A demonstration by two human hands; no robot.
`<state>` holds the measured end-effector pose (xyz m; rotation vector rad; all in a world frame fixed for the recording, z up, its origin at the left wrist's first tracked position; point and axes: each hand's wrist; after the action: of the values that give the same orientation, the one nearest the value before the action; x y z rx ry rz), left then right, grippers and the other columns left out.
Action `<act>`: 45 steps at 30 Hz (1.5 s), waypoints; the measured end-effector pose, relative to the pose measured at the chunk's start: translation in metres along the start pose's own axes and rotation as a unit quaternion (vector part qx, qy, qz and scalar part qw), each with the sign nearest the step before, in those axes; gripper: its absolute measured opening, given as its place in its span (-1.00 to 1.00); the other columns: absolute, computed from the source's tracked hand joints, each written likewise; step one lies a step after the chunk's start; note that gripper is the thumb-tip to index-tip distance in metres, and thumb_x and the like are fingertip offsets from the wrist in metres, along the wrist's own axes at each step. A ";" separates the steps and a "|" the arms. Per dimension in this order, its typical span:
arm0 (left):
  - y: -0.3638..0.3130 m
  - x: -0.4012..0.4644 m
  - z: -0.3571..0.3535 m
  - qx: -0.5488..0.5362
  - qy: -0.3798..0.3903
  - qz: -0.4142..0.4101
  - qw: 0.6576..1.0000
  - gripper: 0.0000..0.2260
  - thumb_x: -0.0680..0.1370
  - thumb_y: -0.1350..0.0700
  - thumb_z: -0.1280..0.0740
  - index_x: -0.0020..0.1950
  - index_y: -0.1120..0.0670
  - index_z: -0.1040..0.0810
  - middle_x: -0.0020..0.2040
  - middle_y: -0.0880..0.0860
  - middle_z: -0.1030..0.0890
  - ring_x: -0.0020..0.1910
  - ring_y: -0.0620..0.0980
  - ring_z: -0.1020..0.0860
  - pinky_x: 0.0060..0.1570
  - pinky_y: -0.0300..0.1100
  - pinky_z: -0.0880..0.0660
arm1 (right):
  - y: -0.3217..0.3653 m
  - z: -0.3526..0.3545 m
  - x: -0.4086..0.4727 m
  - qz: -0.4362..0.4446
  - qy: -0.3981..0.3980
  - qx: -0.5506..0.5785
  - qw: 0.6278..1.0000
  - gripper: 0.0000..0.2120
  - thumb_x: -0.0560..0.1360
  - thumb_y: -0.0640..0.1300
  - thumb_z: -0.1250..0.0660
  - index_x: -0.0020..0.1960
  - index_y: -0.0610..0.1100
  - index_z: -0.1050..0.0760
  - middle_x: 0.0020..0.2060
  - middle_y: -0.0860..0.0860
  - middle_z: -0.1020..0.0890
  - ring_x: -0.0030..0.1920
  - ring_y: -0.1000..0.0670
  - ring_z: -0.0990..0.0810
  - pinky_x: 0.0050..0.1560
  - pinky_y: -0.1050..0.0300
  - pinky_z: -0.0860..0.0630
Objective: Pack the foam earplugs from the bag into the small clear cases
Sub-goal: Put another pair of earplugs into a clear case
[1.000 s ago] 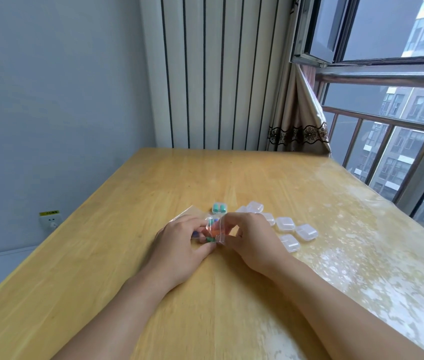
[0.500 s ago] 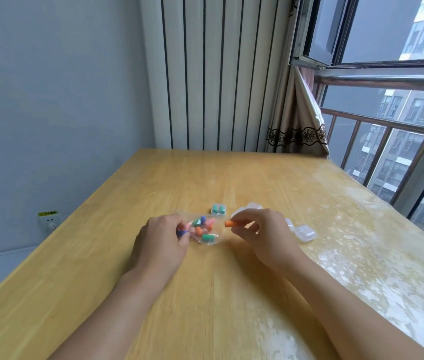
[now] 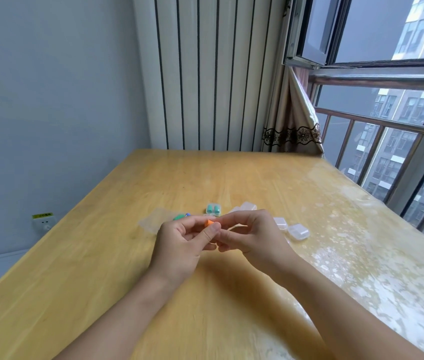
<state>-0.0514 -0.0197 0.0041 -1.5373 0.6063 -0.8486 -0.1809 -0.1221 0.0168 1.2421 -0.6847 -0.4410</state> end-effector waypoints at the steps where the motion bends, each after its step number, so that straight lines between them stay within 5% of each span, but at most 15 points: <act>1: 0.000 0.000 -0.001 -0.031 -0.001 0.027 0.999 -0.85 0.53 0.23 -0.45 0.08 0.21 -0.70 -0.04 0.16 -0.75 -0.13 0.01 -0.74 -0.15 -0.23 -0.64 | -0.001 -0.001 0.000 0.001 -0.016 -0.014 1.000 -0.81 0.45 -0.28 -0.54 0.06 -0.20 -0.70 -0.21 -0.19 -0.71 -0.29 -0.02 -0.68 -0.15 0.07 -0.65; 6: -0.004 -0.004 -0.012 -0.174 0.016 0.149 0.973 -0.86 0.58 0.24 -0.38 0.09 0.23 -0.70 0.19 -0.05 -0.58 -0.13 -0.15 -0.70 -0.08 -0.21 -0.68 | 0.000 0.002 0.000 0.074 -0.084 -0.177 0.978 -0.72 0.36 -0.29 -0.60 0.03 -0.11 -0.67 -0.28 0.01 -0.69 -0.28 0.07 -0.66 -0.17 0.25 -0.60; 14: -0.012 -0.007 -0.013 -0.343 0.053 0.260 0.901 -0.77 0.68 0.24 -0.17 0.19 0.30 -0.58 0.09 0.26 -0.66 0.02 0.13 -0.64 0.13 0.02 -0.59 | 0.003 0.005 -0.002 0.144 -0.035 -0.318 0.936 -0.71 0.41 -0.25 -0.56 0.10 -0.04 -0.66 -0.21 0.11 -0.68 -0.24 0.21 -0.58 -0.12 0.27 -0.55; 19: -0.015 -0.008 -0.012 -0.385 0.063 0.322 0.862 -0.66 0.72 0.14 -0.07 0.17 0.35 -0.53 -0.03 0.27 -0.68 -0.28 0.09 -0.67 0.05 -0.05 -0.53 | 0.014 0.005 -0.003 0.102 0.051 -0.308 0.945 -0.56 0.30 -0.16 -0.65 0.15 -0.04 -0.65 -0.11 0.13 -0.68 -0.17 0.11 -0.61 -0.12 0.16 -0.59; 22: -0.015 -0.007 -0.008 -0.396 0.059 0.343 0.849 -0.64 0.72 0.15 -0.09 0.29 0.41 -0.47 0.18 0.36 -0.62 0.06 0.21 -0.64 0.14 0.06 -0.61 | 0.024 0.041 0.004 0.070 0.012 -0.312 0.947 -0.64 0.30 -0.12 -0.67 0.06 -0.01 -0.68 -0.08 0.19 -0.70 -0.12 0.12 -0.65 -0.19 0.22 -0.54; 25: -0.016 -0.006 -0.007 -0.384 0.063 0.342 0.855 -0.68 0.70 0.20 -0.13 0.29 0.41 -0.48 0.19 0.35 -0.60 0.15 0.22 -0.61 0.02 0.08 -0.62 | 0.029 0.086 0.005 0.002 -0.001 -0.423 0.906 -0.77 0.35 -0.12 -0.62 -0.03 0.05 -0.69 -0.12 0.17 -0.70 -0.20 0.11 -0.66 -0.18 0.17 -0.57; 29: -0.012 -0.005 -0.010 -0.318 0.070 0.318 0.891 -0.76 0.65 0.21 -0.24 0.22 0.31 -0.57 -0.05 0.22 -0.63 -0.14 0.05 -0.63 -0.19 -0.20 -0.67 | 0.019 0.101 -0.002 -0.083 0.057 -0.477 0.873 -0.72 0.38 0.05 -0.56 0.08 0.09 -0.67 -0.06 0.21 -0.65 -0.17 0.13 -0.64 -0.12 0.10 -0.65; 33: -0.010 -0.005 -0.012 -0.231 0.072 0.306 0.921 -0.84 0.63 0.15 -0.32 0.07 0.19 -0.65 -0.26 0.06 -0.55 -0.39 -0.11 -0.47 -0.51 -0.33 -0.45 | 0.010 0.098 -0.002 -0.121 0.095 -0.515 0.843 -0.64 0.41 0.08 -0.51 0.20 0.12 -0.62 0.06 0.17 -0.61 -0.11 0.10 -0.64 -0.08 0.08 -0.66; 36: -0.011 -0.005 -0.010 -0.217 0.086 0.311 0.921 -0.84 0.61 0.12 -0.34 0.06 0.19 -0.65 -0.29 0.04 -0.50 -0.44 -0.13 -0.38 -0.57 -0.34 -0.30 | 0.010 0.090 0.000 -0.066 0.074 -0.446 0.890 -0.70 0.34 0.04 -0.61 0.04 0.03 -0.68 -0.13 0.16 -0.66 -0.23 0.13 -0.62 -0.17 0.13 -0.62; 39: -0.014 -0.006 -0.009 -0.216 0.109 0.318 0.917 -0.76 0.56 0.04 -0.38 0.09 0.19 -0.65 -0.28 0.04 -0.50 -0.42 -0.13 -0.36 -0.55 -0.34 -0.30 | 0.015 0.064 -0.001 0.001 0.058 -0.176 0.983 -0.71 0.34 -0.14 -0.65 0.01 -0.08 -0.68 -0.15 0.08 -0.70 -0.20 0.07 -0.64 -0.10 0.05 -0.59; 42: -0.015 -0.005 -0.006 -0.233 0.133 0.317 0.910 -0.58 0.47 -0.10 -0.43 0.14 0.20 -0.65 -0.24 0.06 -0.54 -0.38 -0.11 -0.41 -0.50 -0.31 -0.39 | 0.013 0.037 -0.002 0.009 0.060 -0.020 0.998 -0.66 0.33 -0.10 -0.62 0.07 -0.16 -0.68 -0.07 -0.08 -0.73 -0.12 -0.05 -0.69 -0.02 0.01 -0.62; 45: -0.015 -0.003 -0.002 -0.243 0.155 0.315 0.904 -0.46 0.44 -0.21 -0.44 0.13 0.24 -0.66 -0.18 0.08 -0.58 -0.34 -0.09 -0.43 -0.45 -0.30 -0.43 | 0.011 0.022 -0.004 -0.016 0.075 0.020 0.997 -0.82 0.49 -0.10 -0.51 -0.02 -0.22 -0.68 -0.17 -0.11 -0.71 -0.20 -0.01 -0.61 -0.13 0.11 -0.51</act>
<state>-0.0560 -0.0165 0.0187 -1.4940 1.5456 -0.4481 -0.1994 -0.1317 0.0304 1.3112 -0.5480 -0.3580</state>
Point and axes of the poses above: each hand's wrist, its own x-axis towards the middle knuckle, its own z-axis out of the back of the hand, y = z × x
